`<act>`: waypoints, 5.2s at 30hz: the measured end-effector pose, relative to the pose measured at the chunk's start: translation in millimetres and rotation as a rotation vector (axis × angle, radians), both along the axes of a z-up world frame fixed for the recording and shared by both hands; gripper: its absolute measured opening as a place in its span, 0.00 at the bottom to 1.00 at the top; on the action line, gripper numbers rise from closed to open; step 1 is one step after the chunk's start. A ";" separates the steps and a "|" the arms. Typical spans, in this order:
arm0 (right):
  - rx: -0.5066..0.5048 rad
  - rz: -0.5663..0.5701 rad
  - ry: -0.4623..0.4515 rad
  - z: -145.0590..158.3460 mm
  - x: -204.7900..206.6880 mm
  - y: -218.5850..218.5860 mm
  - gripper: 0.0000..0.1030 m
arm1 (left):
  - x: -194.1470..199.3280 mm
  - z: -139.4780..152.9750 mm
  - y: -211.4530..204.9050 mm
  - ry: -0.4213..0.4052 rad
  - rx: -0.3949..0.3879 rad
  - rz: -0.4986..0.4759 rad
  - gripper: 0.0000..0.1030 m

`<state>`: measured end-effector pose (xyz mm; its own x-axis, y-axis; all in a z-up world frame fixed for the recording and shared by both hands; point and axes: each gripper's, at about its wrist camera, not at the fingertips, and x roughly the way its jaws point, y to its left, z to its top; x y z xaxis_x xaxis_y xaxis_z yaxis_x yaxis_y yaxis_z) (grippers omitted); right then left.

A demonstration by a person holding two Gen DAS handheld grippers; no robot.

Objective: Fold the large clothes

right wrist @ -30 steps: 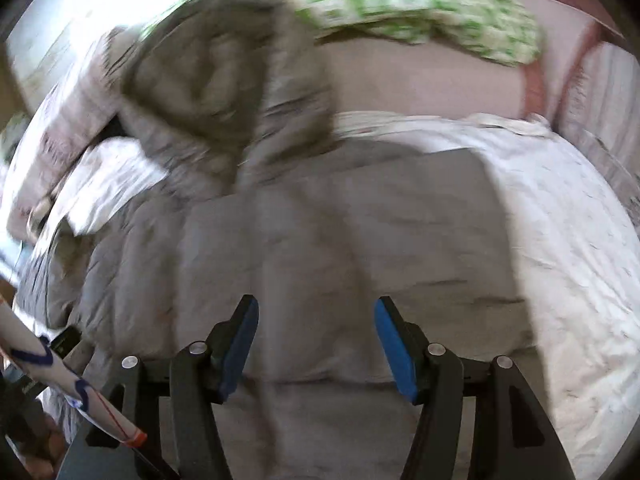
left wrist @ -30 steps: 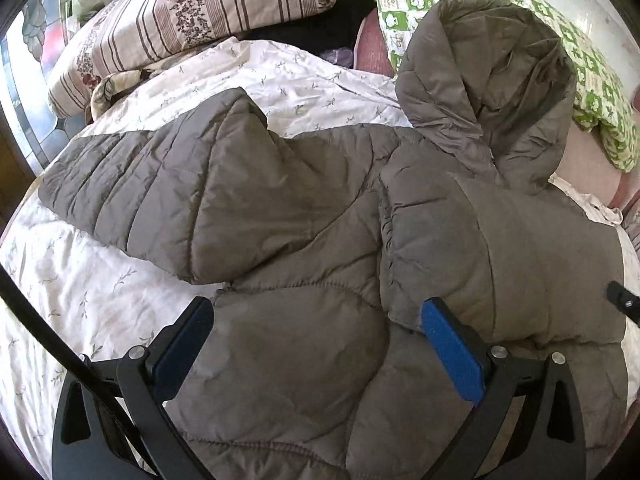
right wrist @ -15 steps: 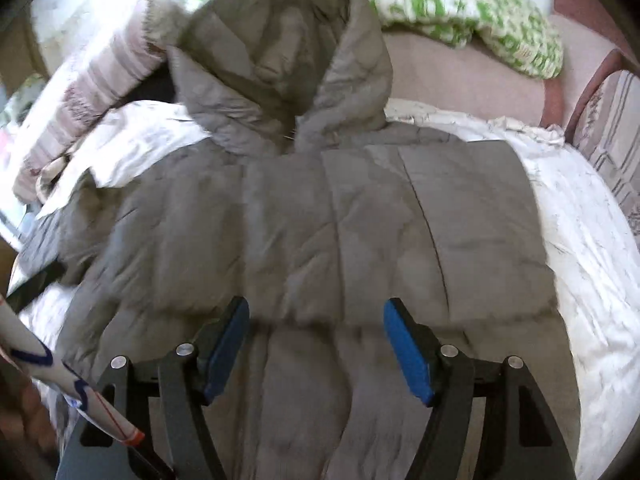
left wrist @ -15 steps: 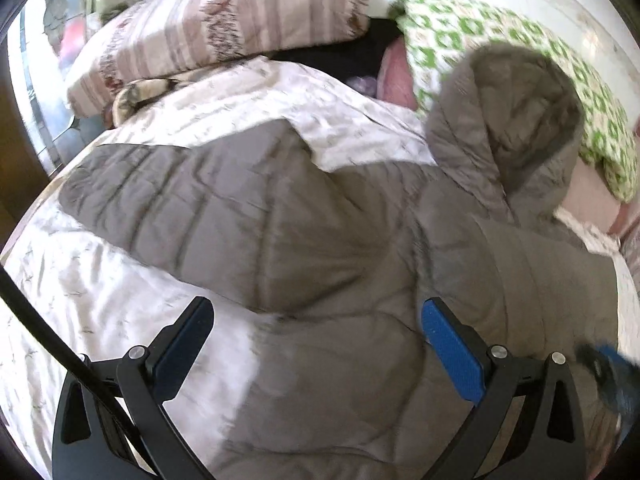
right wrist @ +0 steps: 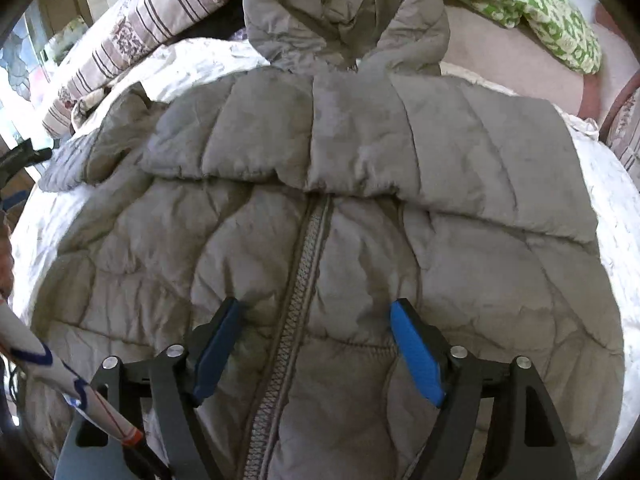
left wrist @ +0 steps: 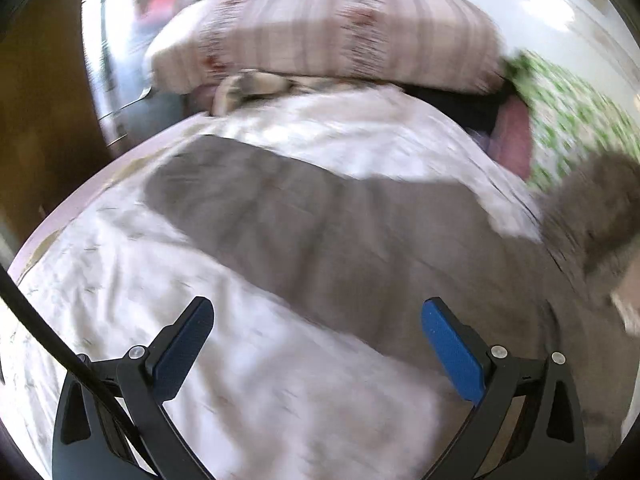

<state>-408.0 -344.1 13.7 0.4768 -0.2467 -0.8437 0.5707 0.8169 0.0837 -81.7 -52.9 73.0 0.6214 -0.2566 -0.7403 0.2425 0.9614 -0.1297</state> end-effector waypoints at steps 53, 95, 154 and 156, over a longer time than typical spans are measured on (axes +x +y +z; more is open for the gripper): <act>0.119 -0.296 -0.244 53.5 -88.5 -82.4 0.67 | -61.9 179.9 -67.5 -0.215 -0.458 -0.329 0.15; 0.543 -0.317 -0.558 16.7 -54.8 -138.9 0.61 | -101.5 23.7 -125.0 -0.005 -0.108 -0.325 0.76; 0.017 -0.386 -0.194 32.5 -21.8 -128.7 0.43 | -125.8 -19.5 -192.0 -0.069 0.111 -0.457 0.80; 0.012 -0.383 -0.188 32.4 -21.6 -128.6 0.43 | -126.1 -21.1 -192.0 -0.068 0.114 -0.456 0.80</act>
<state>-429.6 -472.7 46.2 0.4988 -0.4261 -0.7547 0.8063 0.5474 0.2239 -207.8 -244.9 51.9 0.5122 -0.4338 -0.7413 0.6475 0.7621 0.0014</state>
